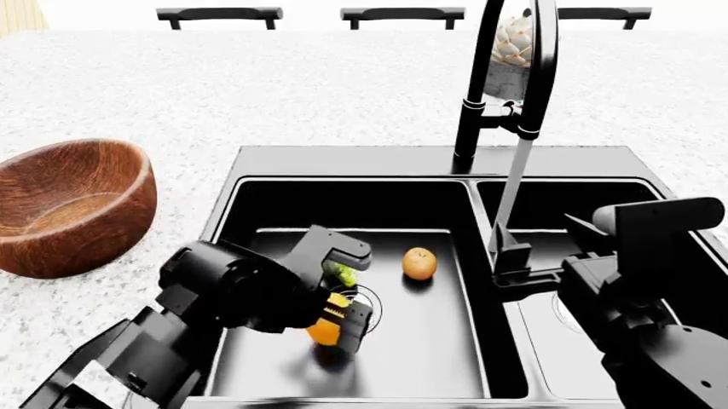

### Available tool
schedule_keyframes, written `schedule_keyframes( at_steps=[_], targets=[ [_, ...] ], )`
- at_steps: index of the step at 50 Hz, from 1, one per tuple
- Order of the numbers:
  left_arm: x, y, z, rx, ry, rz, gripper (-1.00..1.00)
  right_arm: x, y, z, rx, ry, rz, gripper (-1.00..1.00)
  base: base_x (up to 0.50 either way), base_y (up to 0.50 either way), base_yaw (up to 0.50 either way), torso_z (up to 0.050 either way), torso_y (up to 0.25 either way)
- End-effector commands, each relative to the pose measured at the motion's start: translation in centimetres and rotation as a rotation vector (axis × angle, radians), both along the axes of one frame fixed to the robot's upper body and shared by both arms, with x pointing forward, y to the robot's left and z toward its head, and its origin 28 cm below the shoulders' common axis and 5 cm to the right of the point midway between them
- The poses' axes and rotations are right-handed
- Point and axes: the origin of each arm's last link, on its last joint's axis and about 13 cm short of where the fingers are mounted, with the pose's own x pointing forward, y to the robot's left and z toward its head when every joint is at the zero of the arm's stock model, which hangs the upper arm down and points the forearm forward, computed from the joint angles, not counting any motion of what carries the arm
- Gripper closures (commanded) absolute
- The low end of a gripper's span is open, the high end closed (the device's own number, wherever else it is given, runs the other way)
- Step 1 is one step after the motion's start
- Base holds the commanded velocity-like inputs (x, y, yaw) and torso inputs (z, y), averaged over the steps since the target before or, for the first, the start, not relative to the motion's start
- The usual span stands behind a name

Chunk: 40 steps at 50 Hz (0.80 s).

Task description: Pick the oranges and tangerines from the sink and place them in one bowl. Place the broccoli in the other bowl. Then turn off the sink faucet.

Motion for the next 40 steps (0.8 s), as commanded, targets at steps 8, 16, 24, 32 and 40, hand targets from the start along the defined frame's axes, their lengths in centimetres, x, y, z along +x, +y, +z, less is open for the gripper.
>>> schedule_keyframes(
  at_steps=[8, 16, 24, 32, 40],
  targets=[
    [-3.1, 2.4, 5.2, -0.114, -0.326, -0.019, 1.0, 0.1, 0.2, 0.0, 0.007, 0.006, 0.012, -1.0, 0.0, 0.0, 0.0, 0.0, 0.0],
    [-4.8, 3.3, 7.0, -0.186, -0.413, 0.021, 1.0, 0.4, 0.5, 0.3, -0.007, 0.011, 0.026, -1.0, 0.0, 0.0, 0.0, 0.0, 0.0],
    [-6.6, 4.3, 11.0, -0.237, -0.537, 0.035, 1.0, 1.8, 1.5, 0.8, -0.051, 0.048, 0.097, -1.0, 0.0, 0.0, 0.0, 0.0, 0.0],
    [-7.4, 5.0, 12.7, -0.255, -0.628, 0.086, 1.0, 3.4, 2.6, 1.1, -0.085, 0.06, 0.136, -1.0, 0.0, 0.0, 0.0, 0.0, 0.0],
    [-8.0, 5.9, 13.3, -0.222, -0.678, 0.103, 1.0, 4.9, 3.8, 0.9, -0.147, 0.092, 0.172, -1.0, 0.0, 0.0, 0.0, 0.0, 0.001]
  ],
)
